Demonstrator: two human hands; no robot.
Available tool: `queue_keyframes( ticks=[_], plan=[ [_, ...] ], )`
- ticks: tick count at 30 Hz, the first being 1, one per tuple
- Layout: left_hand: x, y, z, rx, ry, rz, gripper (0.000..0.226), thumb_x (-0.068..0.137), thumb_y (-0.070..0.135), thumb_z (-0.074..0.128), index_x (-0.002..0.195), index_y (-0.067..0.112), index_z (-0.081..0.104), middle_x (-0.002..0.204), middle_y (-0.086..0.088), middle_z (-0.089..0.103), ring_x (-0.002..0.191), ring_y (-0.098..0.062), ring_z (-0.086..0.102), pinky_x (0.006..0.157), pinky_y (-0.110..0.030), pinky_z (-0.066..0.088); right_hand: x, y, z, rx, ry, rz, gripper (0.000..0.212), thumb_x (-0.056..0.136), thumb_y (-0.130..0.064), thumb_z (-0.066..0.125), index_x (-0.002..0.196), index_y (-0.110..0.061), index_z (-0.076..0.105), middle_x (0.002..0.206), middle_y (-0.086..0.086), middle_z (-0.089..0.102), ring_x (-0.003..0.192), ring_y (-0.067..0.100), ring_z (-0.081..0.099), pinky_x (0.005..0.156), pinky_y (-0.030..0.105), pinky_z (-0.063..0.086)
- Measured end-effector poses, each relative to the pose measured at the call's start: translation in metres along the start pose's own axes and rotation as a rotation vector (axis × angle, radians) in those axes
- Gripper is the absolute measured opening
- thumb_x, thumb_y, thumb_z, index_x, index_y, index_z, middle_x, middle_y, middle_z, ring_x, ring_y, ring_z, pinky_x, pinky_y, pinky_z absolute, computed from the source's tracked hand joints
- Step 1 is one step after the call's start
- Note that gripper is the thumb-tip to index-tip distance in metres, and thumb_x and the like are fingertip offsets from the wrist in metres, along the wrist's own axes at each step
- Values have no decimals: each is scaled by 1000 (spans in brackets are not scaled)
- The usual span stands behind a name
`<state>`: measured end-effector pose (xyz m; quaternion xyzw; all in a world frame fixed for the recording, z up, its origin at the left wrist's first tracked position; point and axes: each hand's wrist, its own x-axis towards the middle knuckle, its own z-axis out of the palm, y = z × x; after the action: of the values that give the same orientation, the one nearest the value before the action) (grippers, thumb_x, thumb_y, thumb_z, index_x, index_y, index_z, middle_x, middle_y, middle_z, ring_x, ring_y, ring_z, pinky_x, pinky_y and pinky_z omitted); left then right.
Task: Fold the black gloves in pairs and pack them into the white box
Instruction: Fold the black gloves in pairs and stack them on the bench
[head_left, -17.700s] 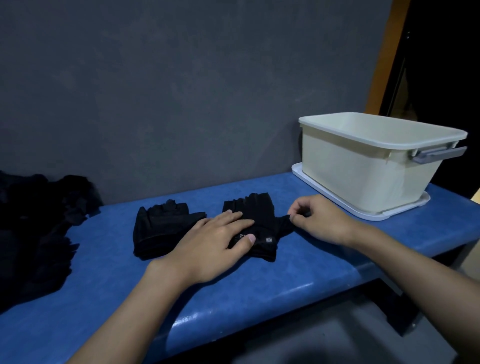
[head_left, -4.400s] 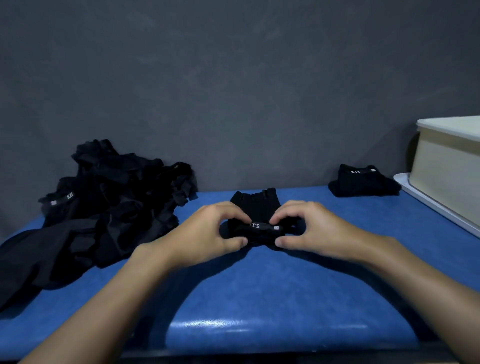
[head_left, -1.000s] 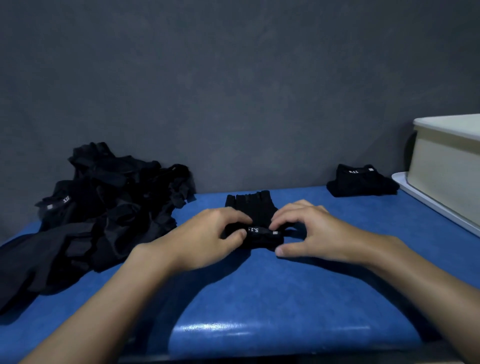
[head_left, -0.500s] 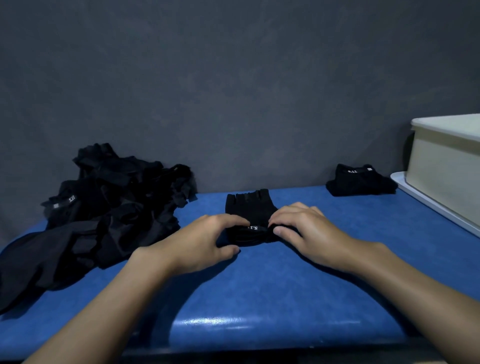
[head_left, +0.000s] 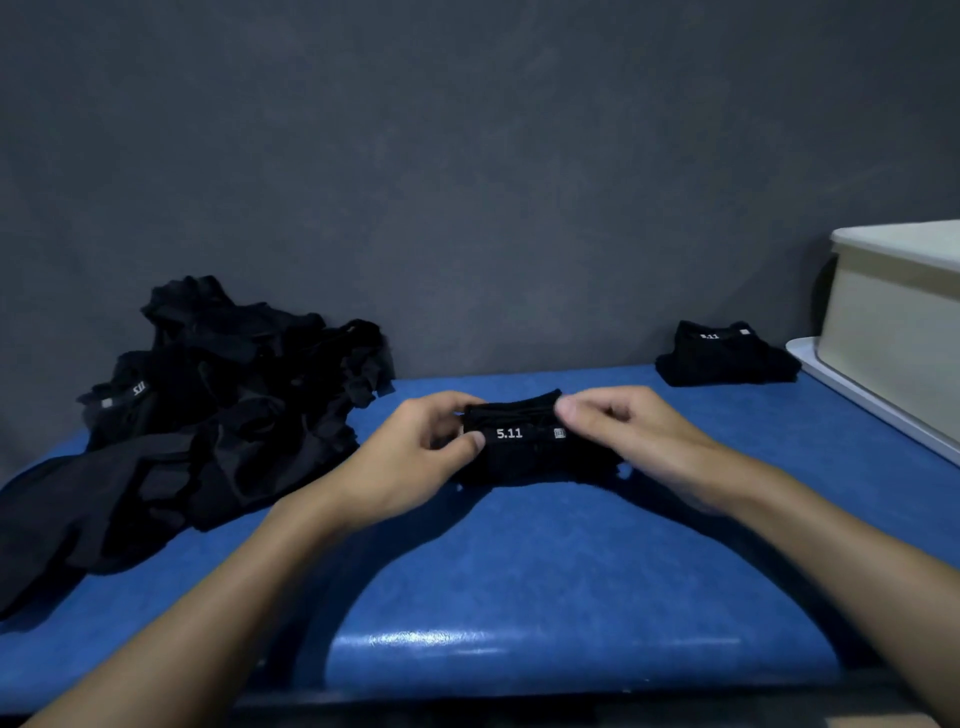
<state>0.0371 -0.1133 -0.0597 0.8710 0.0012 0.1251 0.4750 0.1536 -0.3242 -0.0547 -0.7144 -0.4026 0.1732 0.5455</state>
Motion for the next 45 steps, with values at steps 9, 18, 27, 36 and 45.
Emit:
queue_keyframes(
  ticks=[9,18,27,36,45],
  plan=[
    [10,-9,10,20,228,-58,16,97,21,63,113,17,62,78,-13,70,67,-16,64,75,-32,52,10,13,7,-55,142,-24,15,92,-24,64,91,-10,67,82,6,67,74,15,59,72,33,48],
    [18,-18,13,55,337,-73,7,92,21,69,98,19,65,69,-5,70,58,-8,61,67,-30,52,30,24,10,-151,247,15,17,91,-35,64,85,-19,67,74,-3,70,67,7,64,69,33,52],
    [17,-22,4,82,111,-7,41,74,27,80,107,33,57,102,-12,62,91,-31,63,84,-46,56,37,32,14,-322,276,7,31,90,-44,60,116,-29,51,65,-12,53,59,-4,50,63,17,39],
    [22,-23,16,119,82,39,38,70,41,75,104,40,58,95,0,68,88,-20,63,86,-43,54,17,37,-8,-493,38,-19,81,56,-69,70,128,-65,30,131,-25,51,126,8,49,110,42,36],
    [49,-3,73,102,28,132,40,73,37,79,108,38,59,104,12,64,92,-8,61,87,-26,52,-25,44,-64,-477,106,50,82,57,-62,75,130,-54,40,126,-22,56,117,1,55,104,34,45]
  ],
)
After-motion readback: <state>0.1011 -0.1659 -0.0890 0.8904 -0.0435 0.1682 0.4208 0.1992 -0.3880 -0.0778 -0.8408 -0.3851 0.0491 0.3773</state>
